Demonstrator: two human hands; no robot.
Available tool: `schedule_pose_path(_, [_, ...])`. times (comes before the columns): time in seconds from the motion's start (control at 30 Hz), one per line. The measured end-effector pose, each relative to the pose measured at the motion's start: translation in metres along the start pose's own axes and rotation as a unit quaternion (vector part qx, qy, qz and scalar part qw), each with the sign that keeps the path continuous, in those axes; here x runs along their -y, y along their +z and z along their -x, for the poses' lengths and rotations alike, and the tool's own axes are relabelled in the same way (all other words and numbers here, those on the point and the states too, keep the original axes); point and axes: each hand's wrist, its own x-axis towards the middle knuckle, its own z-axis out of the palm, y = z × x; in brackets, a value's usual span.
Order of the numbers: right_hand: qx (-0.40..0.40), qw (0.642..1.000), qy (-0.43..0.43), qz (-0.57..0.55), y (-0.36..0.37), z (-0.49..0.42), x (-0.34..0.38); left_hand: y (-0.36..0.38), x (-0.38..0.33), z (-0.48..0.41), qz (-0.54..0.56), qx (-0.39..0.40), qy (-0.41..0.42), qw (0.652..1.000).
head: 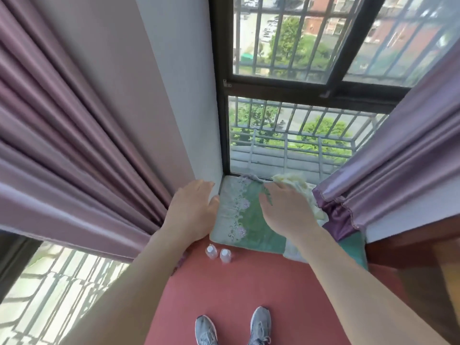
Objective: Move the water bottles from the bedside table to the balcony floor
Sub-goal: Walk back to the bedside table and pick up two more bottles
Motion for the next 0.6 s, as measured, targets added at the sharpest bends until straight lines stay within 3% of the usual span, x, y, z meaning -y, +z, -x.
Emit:
schedule_pose_path(0.4, [-0.020,0.998,0.051,0.043,-0.062,0.034,-0.072,-0.022,-0.089,-0.012,-0.019,0.016,0.028,0.999])
schedule_pose_path(0.6, [-0.048,0.991,0.119,0.038,-0.080,0.052,-0.088,-0.016,-0.108,-0.031,-0.044,0.029,0.093,0.994])
